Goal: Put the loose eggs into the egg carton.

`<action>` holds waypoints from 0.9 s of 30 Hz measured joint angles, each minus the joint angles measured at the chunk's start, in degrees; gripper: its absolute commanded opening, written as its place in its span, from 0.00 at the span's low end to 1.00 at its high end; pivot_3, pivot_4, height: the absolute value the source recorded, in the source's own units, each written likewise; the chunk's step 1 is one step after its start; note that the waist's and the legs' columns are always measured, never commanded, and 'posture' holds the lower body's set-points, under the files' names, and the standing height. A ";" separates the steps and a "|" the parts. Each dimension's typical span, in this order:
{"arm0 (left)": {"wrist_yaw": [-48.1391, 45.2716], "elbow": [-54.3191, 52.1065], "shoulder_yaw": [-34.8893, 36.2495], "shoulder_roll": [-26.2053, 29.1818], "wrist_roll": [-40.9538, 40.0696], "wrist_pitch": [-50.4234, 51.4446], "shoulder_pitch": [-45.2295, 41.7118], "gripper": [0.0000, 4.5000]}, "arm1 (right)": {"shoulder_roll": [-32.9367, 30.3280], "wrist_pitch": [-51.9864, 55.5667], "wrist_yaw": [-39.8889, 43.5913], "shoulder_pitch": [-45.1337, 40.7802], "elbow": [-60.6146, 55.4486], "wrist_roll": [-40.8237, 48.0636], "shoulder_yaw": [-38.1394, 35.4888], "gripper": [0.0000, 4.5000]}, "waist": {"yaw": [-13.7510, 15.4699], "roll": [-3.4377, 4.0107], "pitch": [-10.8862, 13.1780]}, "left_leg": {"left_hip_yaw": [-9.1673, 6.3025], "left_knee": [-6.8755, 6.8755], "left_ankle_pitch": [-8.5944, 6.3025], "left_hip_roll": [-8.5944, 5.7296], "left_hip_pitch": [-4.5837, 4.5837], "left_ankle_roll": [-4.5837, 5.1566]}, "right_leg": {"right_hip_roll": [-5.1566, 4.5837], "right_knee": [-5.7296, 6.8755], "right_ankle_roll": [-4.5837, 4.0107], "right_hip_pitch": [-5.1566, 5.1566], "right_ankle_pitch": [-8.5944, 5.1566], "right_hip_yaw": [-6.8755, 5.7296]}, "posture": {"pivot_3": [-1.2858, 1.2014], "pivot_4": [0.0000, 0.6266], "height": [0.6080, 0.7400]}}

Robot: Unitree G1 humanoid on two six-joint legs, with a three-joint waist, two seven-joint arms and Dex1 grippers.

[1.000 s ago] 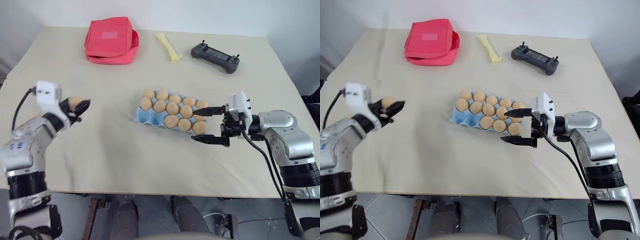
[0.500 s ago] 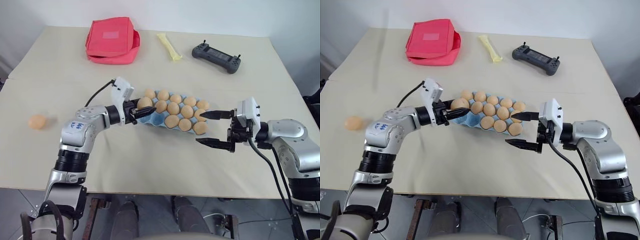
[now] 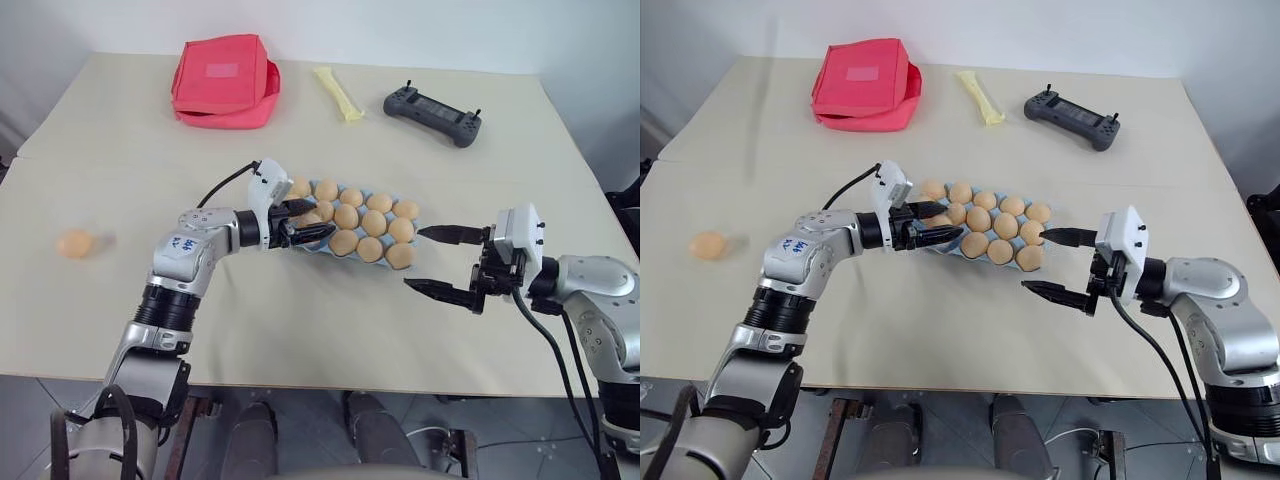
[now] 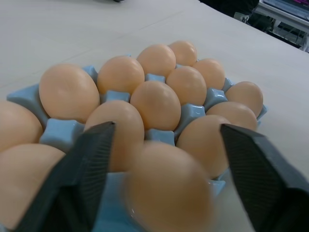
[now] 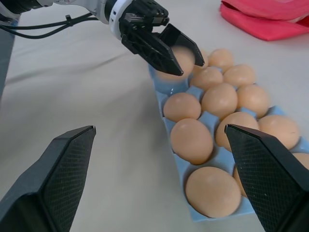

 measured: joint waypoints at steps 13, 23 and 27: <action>6.84 -6.82 9.75 2.38 -1.09 2.28 0.44 0.99 | 0.01 -0.31 2.10 -2.44 2.38 0.53 0.25 1.00 | -0.21 0.00 0.00 | -0.01 -0.01 0.00 0.01 0.02 0.00 | 0.00 0.04 0.03 -0.01 0.01 0.00 | 0.52 0.24 1.00; 17.00 -25.01 32.25 15.57 -3.54 15.52 22.01 0.99 | 0.33 -1.82 7.76 -7.87 11.67 -0.29 3.76 1.00 | -1.38 0.01 0.01 | -0.03 0.01 0.00 0.01 0.03 0.00 | -0.06 0.05 0.03 0.04 -0.01 -0.04 | 0.52 0.24 1.00; 20.92 -30.03 41.67 16.17 -3.88 19.95 31.06 0.99 | 1.35 -2.90 9.02 -10.80 14.85 -1.47 5.76 1.00 | -1.66 0.00 0.01 | -0.03 -0.01 0.00 0.02 0.07 0.00 | -0.06 0.05 -0.01 0.03 -0.02 -0.06 | 0.52 0.24 1.00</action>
